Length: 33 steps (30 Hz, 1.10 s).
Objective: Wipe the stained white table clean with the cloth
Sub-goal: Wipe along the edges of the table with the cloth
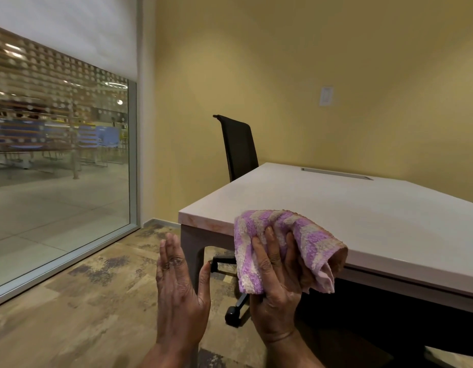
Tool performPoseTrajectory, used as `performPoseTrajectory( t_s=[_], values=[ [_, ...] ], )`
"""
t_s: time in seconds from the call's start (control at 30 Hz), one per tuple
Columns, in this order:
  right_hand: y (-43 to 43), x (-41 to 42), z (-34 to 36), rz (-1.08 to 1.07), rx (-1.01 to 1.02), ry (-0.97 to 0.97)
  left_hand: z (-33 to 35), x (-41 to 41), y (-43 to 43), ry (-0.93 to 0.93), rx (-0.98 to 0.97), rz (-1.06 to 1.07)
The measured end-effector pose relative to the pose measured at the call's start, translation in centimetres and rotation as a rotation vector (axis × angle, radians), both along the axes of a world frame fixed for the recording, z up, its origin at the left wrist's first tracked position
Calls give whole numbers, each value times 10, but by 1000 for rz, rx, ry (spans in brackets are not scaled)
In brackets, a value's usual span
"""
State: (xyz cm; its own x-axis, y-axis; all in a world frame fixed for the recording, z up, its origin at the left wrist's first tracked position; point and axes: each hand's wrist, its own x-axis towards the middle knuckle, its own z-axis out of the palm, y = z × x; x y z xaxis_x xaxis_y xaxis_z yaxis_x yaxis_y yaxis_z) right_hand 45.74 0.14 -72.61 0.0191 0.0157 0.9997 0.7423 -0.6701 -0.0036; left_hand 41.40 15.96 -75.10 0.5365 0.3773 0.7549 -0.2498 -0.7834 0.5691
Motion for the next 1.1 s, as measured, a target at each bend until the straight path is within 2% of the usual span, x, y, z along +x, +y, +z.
performPoseTrajectory(
  t_s=[0.37, 0.6, 0.8, 0.97, 1.1],
  values=[
    [31, 11, -2, 70, -166, 26, -2, 7, 8, 43, 77, 60],
    [56, 17, 1, 133, -214, 28, -6, 7, 18, 19, 224, 60],
    [72, 18, 8, 159, -274, 40, -8, 8, 22, -3, 199, 46],
    [87, 18, 19, 143, -350, 43, -13, 11, 30, 106, 198, 67],
    [95, 14, 30, 138, -421, 51, -15, 11, 38, 112, 189, 54]
  ],
)
